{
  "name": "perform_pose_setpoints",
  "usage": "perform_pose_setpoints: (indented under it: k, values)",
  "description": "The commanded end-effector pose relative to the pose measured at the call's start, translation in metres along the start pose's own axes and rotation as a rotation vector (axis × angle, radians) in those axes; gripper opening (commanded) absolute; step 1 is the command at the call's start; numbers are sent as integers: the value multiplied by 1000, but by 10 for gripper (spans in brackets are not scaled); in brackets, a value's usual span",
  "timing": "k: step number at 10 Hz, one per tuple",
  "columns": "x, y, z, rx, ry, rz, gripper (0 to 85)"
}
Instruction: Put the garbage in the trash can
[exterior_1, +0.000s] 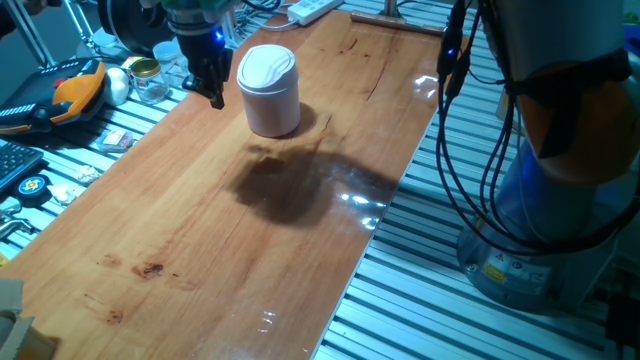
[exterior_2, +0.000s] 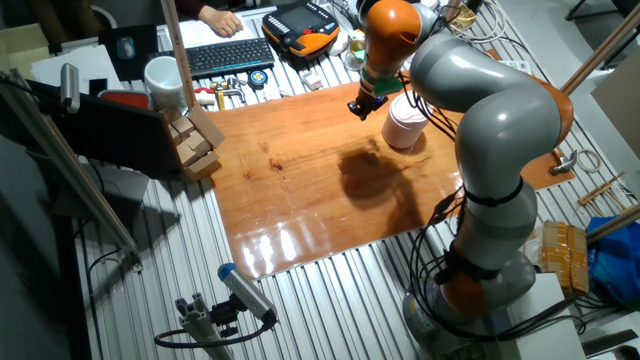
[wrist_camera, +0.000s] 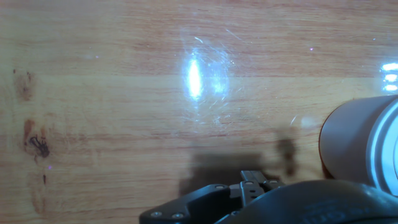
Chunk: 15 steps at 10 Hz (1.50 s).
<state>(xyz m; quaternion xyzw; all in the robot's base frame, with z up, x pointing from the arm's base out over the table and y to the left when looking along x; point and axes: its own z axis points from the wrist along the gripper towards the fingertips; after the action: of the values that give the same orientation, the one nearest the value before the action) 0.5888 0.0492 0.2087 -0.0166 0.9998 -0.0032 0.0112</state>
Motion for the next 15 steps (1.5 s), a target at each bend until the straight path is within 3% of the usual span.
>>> perform_pose_setpoints:
  k: [1, 15]
  values:
    - [0, 0, 0, 0, 1, 0, 0]
    - [-4, -1, 3, -9, 2, -2, 0]
